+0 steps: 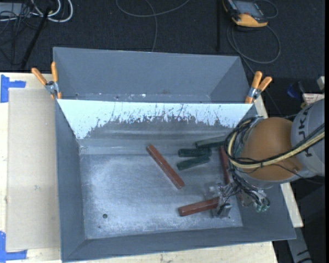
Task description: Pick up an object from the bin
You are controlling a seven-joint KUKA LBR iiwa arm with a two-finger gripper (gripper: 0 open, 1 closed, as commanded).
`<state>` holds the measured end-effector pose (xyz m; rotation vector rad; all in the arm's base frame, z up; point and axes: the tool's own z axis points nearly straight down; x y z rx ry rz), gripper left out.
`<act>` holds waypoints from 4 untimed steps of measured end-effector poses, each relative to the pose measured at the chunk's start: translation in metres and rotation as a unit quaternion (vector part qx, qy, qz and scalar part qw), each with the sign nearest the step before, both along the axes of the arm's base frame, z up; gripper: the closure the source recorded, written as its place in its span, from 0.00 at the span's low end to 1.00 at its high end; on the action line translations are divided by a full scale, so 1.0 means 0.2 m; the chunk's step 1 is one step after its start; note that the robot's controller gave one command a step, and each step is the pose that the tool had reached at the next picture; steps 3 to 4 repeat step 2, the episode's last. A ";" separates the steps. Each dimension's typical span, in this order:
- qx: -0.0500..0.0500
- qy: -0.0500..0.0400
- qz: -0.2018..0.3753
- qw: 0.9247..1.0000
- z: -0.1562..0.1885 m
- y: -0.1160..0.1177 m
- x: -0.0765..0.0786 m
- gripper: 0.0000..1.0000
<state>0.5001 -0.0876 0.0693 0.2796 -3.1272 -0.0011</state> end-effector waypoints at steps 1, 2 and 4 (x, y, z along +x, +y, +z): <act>-0.001 -0.005 0.007 1.000 0.70 -0.03 -0.08 1.00; 0.000 -0.002 0.202 0.979 1.15 -0.10 -0.07 1.00; 0.000 -0.002 0.202 0.979 1.15 -0.10 -0.07 1.00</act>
Offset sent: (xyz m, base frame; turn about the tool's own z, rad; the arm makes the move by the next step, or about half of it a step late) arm -0.0166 -0.0059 0.1370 -0.0172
